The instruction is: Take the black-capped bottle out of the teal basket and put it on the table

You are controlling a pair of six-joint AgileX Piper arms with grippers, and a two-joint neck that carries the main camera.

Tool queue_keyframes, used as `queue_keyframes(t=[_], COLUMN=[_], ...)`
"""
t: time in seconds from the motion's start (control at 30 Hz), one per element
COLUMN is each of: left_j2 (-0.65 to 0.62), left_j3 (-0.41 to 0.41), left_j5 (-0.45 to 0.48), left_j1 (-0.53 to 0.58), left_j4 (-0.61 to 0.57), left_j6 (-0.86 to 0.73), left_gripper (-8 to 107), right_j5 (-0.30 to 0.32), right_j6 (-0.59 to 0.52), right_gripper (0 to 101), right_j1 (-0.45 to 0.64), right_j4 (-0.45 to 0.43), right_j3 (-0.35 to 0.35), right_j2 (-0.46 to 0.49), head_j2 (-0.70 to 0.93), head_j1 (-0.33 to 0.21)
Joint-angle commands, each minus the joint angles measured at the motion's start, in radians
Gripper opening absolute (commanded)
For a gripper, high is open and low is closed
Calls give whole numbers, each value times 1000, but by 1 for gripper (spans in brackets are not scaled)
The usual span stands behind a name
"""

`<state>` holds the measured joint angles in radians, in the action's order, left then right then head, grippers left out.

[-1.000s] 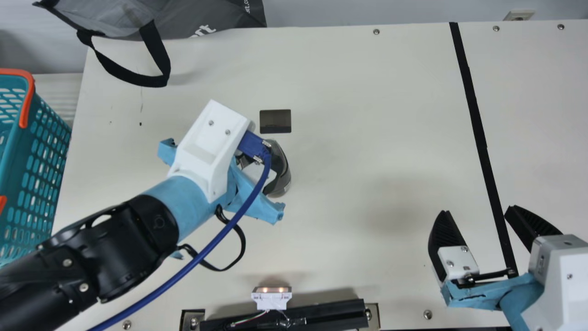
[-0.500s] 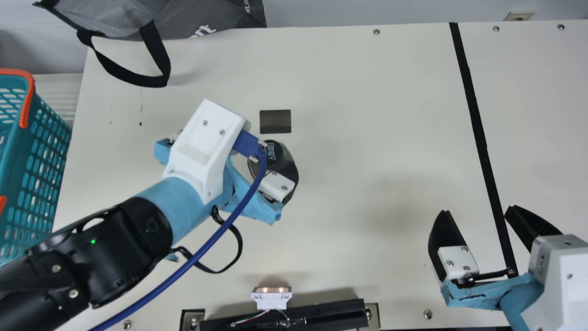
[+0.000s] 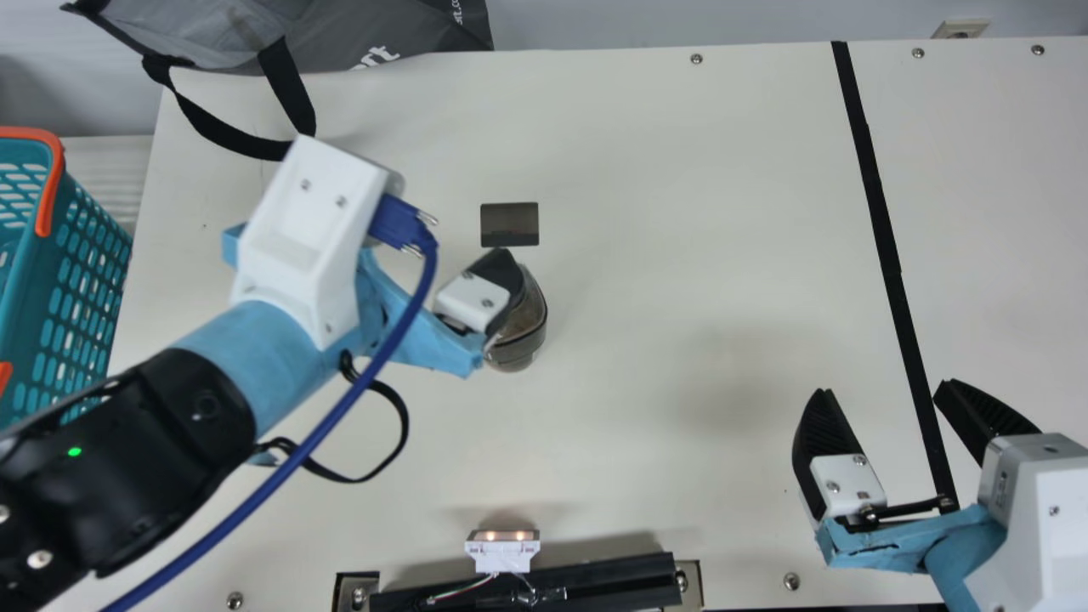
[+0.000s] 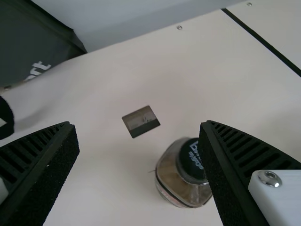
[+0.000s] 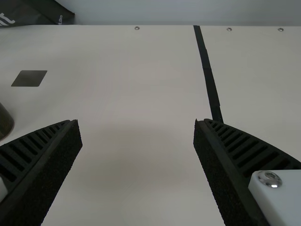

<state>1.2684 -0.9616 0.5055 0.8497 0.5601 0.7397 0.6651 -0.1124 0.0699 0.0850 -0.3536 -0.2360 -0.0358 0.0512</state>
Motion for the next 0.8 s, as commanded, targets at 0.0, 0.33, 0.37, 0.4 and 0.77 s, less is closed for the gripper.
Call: queue_keyframes(t=[0.0, 0.33, 0.37, 0.4, 0.77], left_j2=[-15, -110, -120, -131, -242], left_j3=[-2, 19, 21, 23, 49], left_j5=[6, 17, 18, 18, 19], left_j1=[-19, -138, -150, -163, -281], left_j4=[16, 54, 57, 58, 34], left_j6=[10, 19, 18, 15, -37], left_gripper=[107, 107, 107, 107, 107], right_j5=[0, 0, 0, 0, 0], right_j6=[0, 0, 0, 0, 0], right_gripper=[91, 91, 91, 91, 91], right_j1=[0, 0, 0, 0, 0], right_j4=[0, 0, 0, 0, 0], right_j3=[0, 0, 0, 0, 0], right_j2=[0, 0, 0, 0, 0], head_j2=[8, 8, 8, 8, 8], head_j1=[-4, -4, -4, -4, -4])
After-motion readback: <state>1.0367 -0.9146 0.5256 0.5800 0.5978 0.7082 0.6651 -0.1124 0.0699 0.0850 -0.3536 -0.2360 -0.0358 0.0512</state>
